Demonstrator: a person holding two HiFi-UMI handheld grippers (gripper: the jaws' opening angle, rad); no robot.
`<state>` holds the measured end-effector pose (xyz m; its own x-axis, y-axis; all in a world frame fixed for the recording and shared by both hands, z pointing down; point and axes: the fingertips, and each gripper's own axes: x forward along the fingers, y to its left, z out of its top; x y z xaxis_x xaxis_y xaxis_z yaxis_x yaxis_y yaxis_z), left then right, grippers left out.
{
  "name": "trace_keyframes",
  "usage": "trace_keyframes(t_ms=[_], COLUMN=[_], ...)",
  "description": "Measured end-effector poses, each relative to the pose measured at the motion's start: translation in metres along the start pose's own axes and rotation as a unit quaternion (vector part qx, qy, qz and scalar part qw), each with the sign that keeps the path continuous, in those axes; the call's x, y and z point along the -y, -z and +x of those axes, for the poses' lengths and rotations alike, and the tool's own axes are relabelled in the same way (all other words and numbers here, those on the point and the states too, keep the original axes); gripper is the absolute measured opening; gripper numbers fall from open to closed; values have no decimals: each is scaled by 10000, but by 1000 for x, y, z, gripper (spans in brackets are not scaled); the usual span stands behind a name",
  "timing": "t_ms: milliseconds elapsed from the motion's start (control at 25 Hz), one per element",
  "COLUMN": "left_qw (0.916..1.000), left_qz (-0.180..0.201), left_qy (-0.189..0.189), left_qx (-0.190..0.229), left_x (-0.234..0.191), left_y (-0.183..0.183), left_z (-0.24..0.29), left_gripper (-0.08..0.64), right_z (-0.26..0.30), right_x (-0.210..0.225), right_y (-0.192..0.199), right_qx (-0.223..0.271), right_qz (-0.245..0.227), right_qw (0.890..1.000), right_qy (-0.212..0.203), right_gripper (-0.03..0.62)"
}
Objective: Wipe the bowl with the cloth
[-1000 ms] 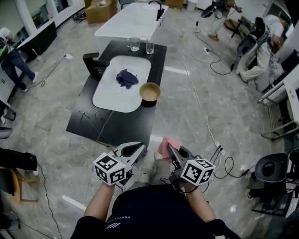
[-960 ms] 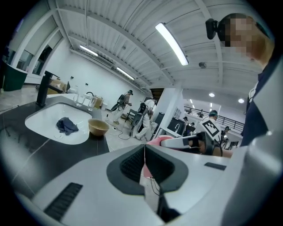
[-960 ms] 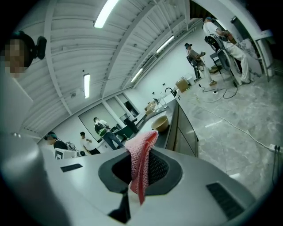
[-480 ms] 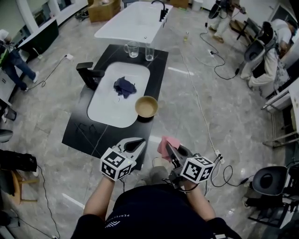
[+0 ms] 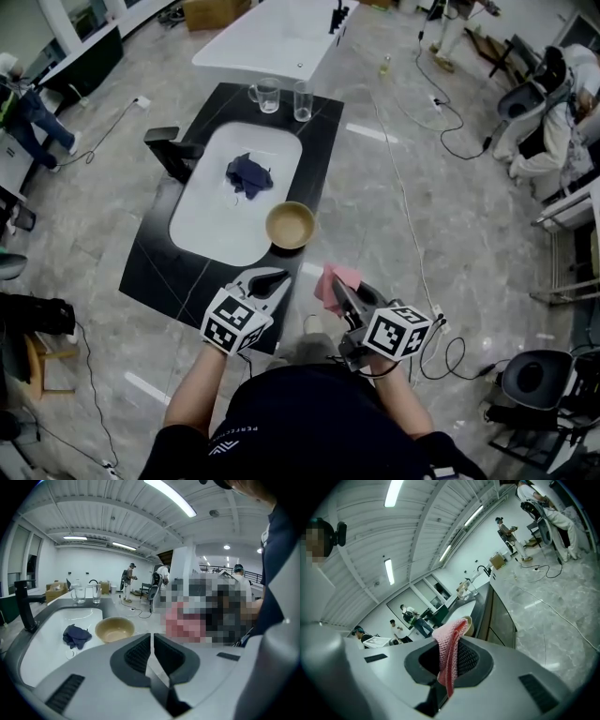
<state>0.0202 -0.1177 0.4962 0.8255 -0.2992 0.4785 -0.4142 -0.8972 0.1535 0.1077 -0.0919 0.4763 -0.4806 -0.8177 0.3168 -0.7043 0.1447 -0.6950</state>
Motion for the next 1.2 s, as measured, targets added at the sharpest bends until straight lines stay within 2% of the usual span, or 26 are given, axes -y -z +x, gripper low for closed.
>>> trace_keyframes(t_ms=[160, 200, 280, 680, 800, 1000, 1200], left_qw=[9995, 9992, 9988, 9943, 9888, 9719, 9616], left_qz=[172, 212, 268, 627, 977, 1736, 1994], left_qy=[-199, -246, -308, -643, -672, -542, -188], left_qx=[-169, -218, -286, -583, -902, -1497, -1878], left_x=[-14, -17, -21, -47, -55, -67, -72], left_y=[0, 0, -1, -3, 3, 12, 16], left_z=[7, 9, 13, 29, 34, 48, 60], left_gripper=[14, 23, 100, 157, 203, 244, 244], right_z=[6, 6, 8, 20, 26, 36, 47], right_x=[7, 9, 12, 27, 31, 35, 39], right_y=[-9, -10, -12, -22, -23, -23, -24], right_qx=[-19, -23, -40, -225, -311, -475, -638], right_qz=[29, 47, 100, 179, 197, 271, 280], right_qw=[10000, 10000, 9999, 9995, 9991, 9981, 9969], right_qy=[-23, -31, -53, -138, -191, -282, -364], right_gripper=[43, 43, 43, 43, 43, 43, 43])
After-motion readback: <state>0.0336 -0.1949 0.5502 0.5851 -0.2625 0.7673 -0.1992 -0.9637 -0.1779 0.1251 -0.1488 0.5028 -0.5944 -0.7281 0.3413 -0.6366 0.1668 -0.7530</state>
